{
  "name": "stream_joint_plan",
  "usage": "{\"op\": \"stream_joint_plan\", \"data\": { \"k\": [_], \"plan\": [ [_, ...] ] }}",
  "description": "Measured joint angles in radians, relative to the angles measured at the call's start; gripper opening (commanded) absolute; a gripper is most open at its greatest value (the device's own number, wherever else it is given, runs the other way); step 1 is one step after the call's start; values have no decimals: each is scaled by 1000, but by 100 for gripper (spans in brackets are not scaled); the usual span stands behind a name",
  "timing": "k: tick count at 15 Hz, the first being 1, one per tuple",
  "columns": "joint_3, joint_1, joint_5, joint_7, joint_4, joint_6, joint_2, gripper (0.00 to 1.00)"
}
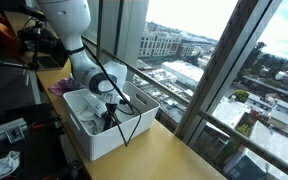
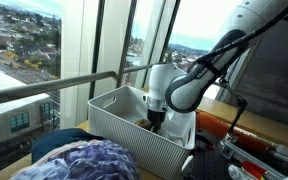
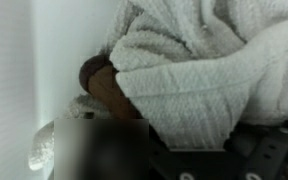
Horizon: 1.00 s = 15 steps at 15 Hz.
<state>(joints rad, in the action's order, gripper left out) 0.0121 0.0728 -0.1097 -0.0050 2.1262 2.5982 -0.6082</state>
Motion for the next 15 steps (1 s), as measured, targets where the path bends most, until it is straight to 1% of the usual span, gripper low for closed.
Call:
{"op": "stream_joint_plan", "data": {
  "k": [2, 3, 4, 8, 9, 15],
  "plan": [
    [0, 0, 0, 0, 1, 0, 5, 5],
    [0, 1, 0, 0, 2, 0, 8, 3],
    [0, 2, 0, 0, 4, 0, 11, 6],
    [0, 8, 0, 2, 14, 0, 29, 3],
    [0, 11, 0, 3, 18, 0, 40, 4],
    [0, 20, 0, 8, 32, -15, 164, 4]
  ]
}}
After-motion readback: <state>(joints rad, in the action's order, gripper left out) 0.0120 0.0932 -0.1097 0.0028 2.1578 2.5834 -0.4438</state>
